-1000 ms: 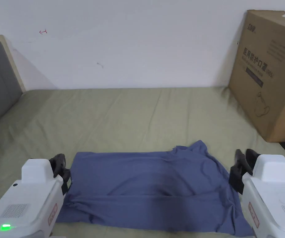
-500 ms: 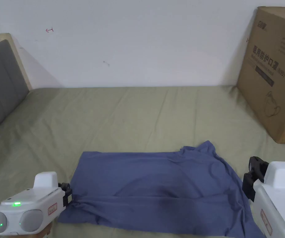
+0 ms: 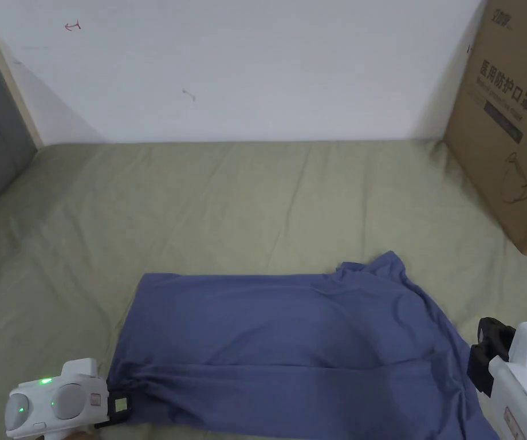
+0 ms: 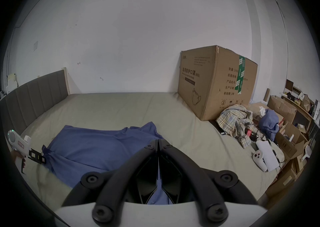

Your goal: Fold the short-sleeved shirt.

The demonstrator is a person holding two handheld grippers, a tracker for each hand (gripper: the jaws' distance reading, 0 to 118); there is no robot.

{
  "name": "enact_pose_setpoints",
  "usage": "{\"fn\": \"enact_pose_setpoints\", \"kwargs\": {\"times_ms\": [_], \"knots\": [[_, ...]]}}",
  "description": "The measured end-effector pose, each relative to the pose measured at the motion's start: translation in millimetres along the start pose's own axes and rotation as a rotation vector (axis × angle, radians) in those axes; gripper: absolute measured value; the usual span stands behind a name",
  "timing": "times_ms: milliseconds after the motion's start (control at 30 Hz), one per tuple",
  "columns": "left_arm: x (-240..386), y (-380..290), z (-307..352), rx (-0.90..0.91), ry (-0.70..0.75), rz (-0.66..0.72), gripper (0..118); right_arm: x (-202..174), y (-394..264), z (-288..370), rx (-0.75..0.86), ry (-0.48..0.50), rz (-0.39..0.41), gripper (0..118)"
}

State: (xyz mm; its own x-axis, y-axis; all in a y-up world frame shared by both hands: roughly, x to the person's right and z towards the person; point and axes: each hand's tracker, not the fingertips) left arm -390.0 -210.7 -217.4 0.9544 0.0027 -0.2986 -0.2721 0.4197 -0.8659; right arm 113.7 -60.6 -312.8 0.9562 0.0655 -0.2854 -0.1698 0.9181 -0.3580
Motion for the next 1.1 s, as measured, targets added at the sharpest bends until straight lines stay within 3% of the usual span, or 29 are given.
{"fn": "enact_pose_setpoints", "kwargs": {"times_ms": [100, 200, 267, 300, 433, 467, 600, 700, 767, 833, 967, 1100], "knots": [[8, -2, 3, 0.031, 0.015, -0.044, 56, 6, -8, -6, -0.034, -0.005, -0.020, 0], [15, -6, 11, 0.066, -0.002, -0.081, 6, 15, -18, -17, -0.087, -0.024, -0.037, 0], [16, -4, 18, 0.069, -0.028, -0.063, 3, 25, -31, -36, -0.176, -0.027, -0.084, 2], [15, -6, 22, 0.085, -0.031, -0.074, 3, 31, -38, -47, -0.241, -0.031, -0.092, 9], [10, -6, 43, 0.134, -0.070, -0.043, 3, 43, -79, -94, -0.450, -0.026, -0.075, 93], [10, -5, 47, 0.141, -0.072, -0.045, 3, 43, -90, -103, -0.485, -0.029, -0.064, 96], [12, -4, 56, 0.153, -0.084, -0.053, 3, 43, -123, -120, -0.604, -0.010, -0.063, 93], [13, -5, 57, 0.153, -0.094, -0.044, 3, 42, -138, -120, -0.628, 0.006, -0.108, 75], [14, -6, 58, 0.149, -0.093, -0.043, 3, 41, -139, -115, -0.639, 0.064, -0.155, 49], [15, -8, 61, 0.150, -0.093, -0.037, 3, 41, -130, -106, -0.617, 0.088, -0.143, 7], [13, -14, 73, 0.163, -0.108, -0.001, 3, 37, -109, -84, -0.563, 0.105, -0.109, 7], [8, -26, 91, 0.158, -0.169, 0.062, 3, 48, -92, -53, -0.502, 0.135, -0.174, 7]]}}
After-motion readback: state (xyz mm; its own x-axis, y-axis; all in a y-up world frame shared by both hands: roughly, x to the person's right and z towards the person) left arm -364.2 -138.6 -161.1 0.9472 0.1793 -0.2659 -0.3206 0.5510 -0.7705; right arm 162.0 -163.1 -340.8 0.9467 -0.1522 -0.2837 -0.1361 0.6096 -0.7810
